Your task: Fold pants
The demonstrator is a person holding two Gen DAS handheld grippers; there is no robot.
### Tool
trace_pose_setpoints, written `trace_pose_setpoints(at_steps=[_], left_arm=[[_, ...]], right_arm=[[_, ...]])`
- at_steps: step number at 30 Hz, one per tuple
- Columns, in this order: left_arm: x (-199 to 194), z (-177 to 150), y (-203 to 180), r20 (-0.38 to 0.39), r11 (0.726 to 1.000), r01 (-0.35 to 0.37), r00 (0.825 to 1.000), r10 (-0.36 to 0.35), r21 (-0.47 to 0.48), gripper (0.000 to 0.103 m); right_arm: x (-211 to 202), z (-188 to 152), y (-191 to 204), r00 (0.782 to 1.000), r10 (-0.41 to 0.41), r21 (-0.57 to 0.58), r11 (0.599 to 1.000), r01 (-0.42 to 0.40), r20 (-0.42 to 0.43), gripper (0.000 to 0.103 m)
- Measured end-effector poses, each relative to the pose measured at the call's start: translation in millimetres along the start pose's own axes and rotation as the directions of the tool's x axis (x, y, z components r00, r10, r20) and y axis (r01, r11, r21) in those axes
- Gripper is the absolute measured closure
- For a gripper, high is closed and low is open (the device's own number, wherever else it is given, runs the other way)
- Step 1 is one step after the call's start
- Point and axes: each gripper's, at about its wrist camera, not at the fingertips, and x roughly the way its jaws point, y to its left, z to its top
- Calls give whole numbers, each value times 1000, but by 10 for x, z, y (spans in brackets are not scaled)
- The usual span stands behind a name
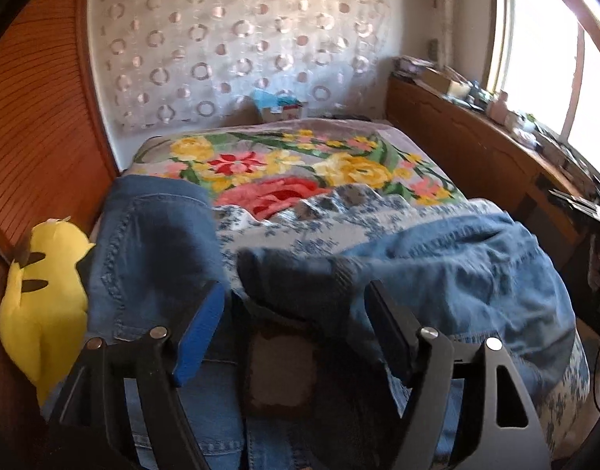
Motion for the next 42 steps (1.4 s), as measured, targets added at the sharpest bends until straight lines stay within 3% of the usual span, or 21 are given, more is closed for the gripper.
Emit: trace_pose_setpoints(at_steps=[8, 13, 20, 23, 29, 36, 38, 39, 42], left_arm=[[34, -159, -157, -23, 999, 26, 999, -25, 35, 28], [30, -233, -150, -31, 999, 39, 999, -38, 27, 28], [33, -304, -126, -46, 999, 43, 998, -43, 14, 28], [46, -315, -121, -53, 999, 47, 998, -47, 10, 28], [67, -356, -120, -65, 998, 56, 996, -56, 12, 28], [102, -423, -137, -84, 998, 64, 995, -62, 14, 28], [108, -441, -137, -87, 998, 65, 994, -63, 13, 28], [121, -442, -155, -87, 998, 65, 994, -63, 11, 28], [112, -452, -161, -89, 998, 62, 994, -61, 11, 28]], right_arm=[[36, -84, 665, 974, 220, -94, 970, -225, -63, 64], [106, -81, 956, 940, 321, -146, 931, -335, -115, 59], [379, 28, 1035, 888, 416, -165, 879, -448, -196, 55], [437, 50, 1069, 873, 437, -185, 860, -476, -217, 53], [823, 162, 1164, 886, 386, -233, 865, -444, -257, 52], [1072, 146, 1144, 869, 383, -211, 864, -456, -312, 53], [1120, 154, 1201, 865, 382, -210, 863, -460, -325, 67], [1106, 160, 1191, 858, 391, -213, 856, -472, -332, 84], [1025, 203, 1199, 871, 386, -241, 853, -463, -305, 95]])
